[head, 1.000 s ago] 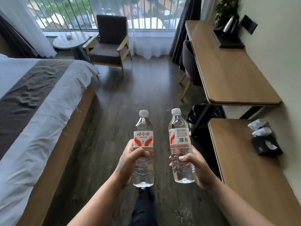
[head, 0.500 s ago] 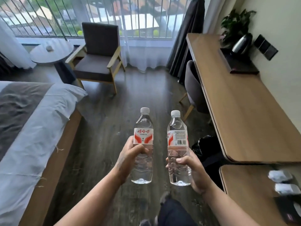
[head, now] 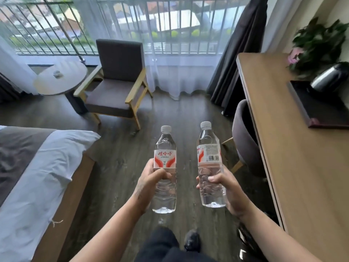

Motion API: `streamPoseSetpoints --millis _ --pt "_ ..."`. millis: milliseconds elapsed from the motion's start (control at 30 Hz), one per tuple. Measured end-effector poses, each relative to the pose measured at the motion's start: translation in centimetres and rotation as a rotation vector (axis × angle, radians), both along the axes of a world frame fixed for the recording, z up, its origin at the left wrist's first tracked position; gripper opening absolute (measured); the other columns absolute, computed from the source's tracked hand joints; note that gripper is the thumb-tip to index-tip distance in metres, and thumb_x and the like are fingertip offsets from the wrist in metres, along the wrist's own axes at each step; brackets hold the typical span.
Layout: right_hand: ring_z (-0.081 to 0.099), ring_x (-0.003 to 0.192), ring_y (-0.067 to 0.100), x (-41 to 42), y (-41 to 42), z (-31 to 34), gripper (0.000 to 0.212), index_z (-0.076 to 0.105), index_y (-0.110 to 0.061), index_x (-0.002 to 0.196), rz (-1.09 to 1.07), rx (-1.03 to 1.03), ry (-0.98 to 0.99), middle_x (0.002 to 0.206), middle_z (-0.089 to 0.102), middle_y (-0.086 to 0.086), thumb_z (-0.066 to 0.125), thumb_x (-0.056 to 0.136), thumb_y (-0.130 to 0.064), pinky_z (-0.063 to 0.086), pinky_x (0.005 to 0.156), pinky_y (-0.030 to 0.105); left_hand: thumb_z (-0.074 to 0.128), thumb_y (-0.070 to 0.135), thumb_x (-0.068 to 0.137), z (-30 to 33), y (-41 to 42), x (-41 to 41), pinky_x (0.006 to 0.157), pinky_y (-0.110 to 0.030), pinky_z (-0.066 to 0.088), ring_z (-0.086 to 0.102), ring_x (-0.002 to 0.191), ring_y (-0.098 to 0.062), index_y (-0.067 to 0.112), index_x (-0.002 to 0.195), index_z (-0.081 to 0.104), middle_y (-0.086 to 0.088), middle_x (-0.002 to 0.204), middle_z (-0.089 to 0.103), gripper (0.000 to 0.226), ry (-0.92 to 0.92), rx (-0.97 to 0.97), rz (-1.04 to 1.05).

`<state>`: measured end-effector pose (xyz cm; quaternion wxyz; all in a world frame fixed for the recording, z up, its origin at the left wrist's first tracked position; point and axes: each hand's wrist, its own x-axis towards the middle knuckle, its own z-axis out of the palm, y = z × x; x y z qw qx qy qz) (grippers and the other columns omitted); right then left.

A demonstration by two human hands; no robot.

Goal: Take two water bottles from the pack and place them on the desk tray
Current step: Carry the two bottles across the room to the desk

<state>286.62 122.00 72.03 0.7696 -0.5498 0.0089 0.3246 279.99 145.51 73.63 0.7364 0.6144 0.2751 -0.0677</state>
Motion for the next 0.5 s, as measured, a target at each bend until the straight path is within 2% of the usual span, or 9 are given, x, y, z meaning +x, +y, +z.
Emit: streamPoseSetpoints --millis 133,267,300,400,500 --pt "0.062 0.093 0.041 9.1 2.3 0.5 0.074 0.058 -0.001 0.129 -0.003 -0.016 -0.003 0.102 0.065 0.025 0.074 0.061 -0.023 0.059 0.078 0.046 0.075 0.028 0.054 0.6 2.0 9.3 0.108 -0.071 0.052 0.073 0.104 -0.042 0.001 0.133 0.06 -0.036 0.127 0.073 0.085 0.003 0.015 -0.005" --pt "0.063 0.093 0.041 18.9 5.4 -0.4 0.08 0.056 0.002 0.132 -0.03 -0.042 -0.025 0.104 0.065 0.025 0.074 0.059 -0.024 0.054 0.087 0.053 0.075 0.027 0.054 -0.3 5.0 20.3 0.11 -0.071 0.051 0.071 0.116 -0.056 0.002 0.132 0.061 -0.034 0.127 0.074 0.083 -0.016 0.064 -0.036" --pt "0.063 0.094 0.041 21.3 6.1 -0.8 0.083 0.054 0.004 0.135 -0.051 -0.047 -0.024 0.105 0.065 0.026 0.074 0.059 -0.024 0.054 0.087 0.053 0.074 0.028 0.054 -0.6 5.7 23.0 0.109 -0.069 0.052 0.072 0.112 -0.054 0.002 0.132 0.061 -0.033 0.126 0.074 0.083 -0.025 0.068 -0.057" --pt "0.061 0.094 0.042 28.2 8.8 -1.6 0.081 0.053 0.005 0.135 -0.117 -0.015 0.008 0.106 0.062 0.028 0.074 0.061 -0.022 0.06 0.078 0.047 0.074 0.029 0.054 -1.4 8.4 31.1 0.099 -0.055 0.058 0.076 0.102 -0.031 0.005 0.129 0.062 -0.026 0.122 0.077 0.079 -0.042 0.077 -0.105" --pt "0.064 0.093 0.042 34.4 11.0 -1.9 0.067 0.063 -0.003 0.127 -0.181 0.028 0.042 0.107 0.064 0.028 0.075 0.064 -0.021 0.06 0.078 0.047 0.073 0.026 0.056 -1.3 10.9 38.6 0.095 -0.046 0.059 0.076 0.101 -0.026 0.008 0.127 0.062 -0.021 0.119 0.079 0.073 -0.022 0.085 -0.163"
